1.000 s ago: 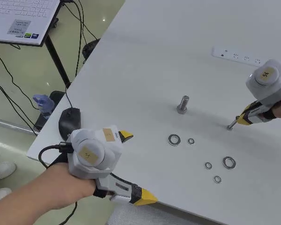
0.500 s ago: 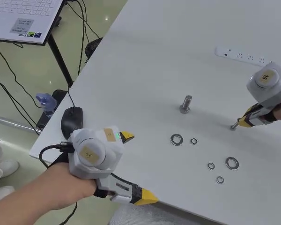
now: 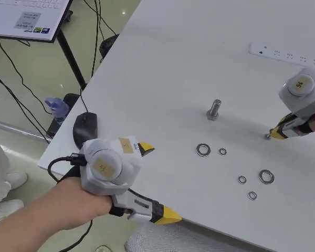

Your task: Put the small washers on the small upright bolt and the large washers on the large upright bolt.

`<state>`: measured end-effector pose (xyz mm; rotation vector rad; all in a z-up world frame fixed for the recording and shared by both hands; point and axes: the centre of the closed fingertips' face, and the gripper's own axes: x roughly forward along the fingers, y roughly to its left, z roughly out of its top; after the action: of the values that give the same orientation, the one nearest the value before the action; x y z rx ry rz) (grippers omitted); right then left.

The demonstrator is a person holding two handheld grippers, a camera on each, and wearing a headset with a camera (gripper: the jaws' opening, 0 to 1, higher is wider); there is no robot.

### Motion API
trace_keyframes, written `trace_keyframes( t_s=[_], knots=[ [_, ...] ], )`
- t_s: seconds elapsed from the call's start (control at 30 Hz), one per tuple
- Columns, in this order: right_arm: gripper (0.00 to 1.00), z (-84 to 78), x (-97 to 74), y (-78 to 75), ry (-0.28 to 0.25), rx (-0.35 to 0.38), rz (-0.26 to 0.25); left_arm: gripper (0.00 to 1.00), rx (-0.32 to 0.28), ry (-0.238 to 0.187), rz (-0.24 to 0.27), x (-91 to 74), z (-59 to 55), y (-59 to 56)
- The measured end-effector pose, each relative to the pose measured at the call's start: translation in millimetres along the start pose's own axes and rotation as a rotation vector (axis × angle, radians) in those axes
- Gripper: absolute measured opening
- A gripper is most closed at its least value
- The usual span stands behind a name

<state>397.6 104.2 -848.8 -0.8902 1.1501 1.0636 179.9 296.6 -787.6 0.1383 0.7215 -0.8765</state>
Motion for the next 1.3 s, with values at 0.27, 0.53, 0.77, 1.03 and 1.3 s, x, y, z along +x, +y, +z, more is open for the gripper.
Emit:
trace_keyframes(
  t_s=[0.27,0.53,0.77,1.03,1.3],
  knots=[
    [0.13,-1.6,11.7,-2.9,0.009,-0.008,0.001,0.94,-0.011,-0.003,0.008,-2.6,-1.1,-1.1],
    [0.13,-4.0,15.7,-2.6,0.017,-0.017,-0.004,0.93,-0.018,0.006,0.006,-2.9,-5.5,-4.7],
    [0.13,-6.0,16.8,-2.4,0.023,-0.028,-0.015,0.92,-0.020,0.007,0.011,-4.5,-5.7,-3.2],
    [0.13,-6.0,16.7,-2.8,0.023,-0.021,-0.011,0.91,-0.022,0.012,0.011,-5.4,-7.5,-3.5],
    [0.13,-4.0,19.0,-4.9,0.020,-0.023,-0.006,0.91,-0.021,0.006,0.012,-5.6,-6.6,-3.7]
  ],
)
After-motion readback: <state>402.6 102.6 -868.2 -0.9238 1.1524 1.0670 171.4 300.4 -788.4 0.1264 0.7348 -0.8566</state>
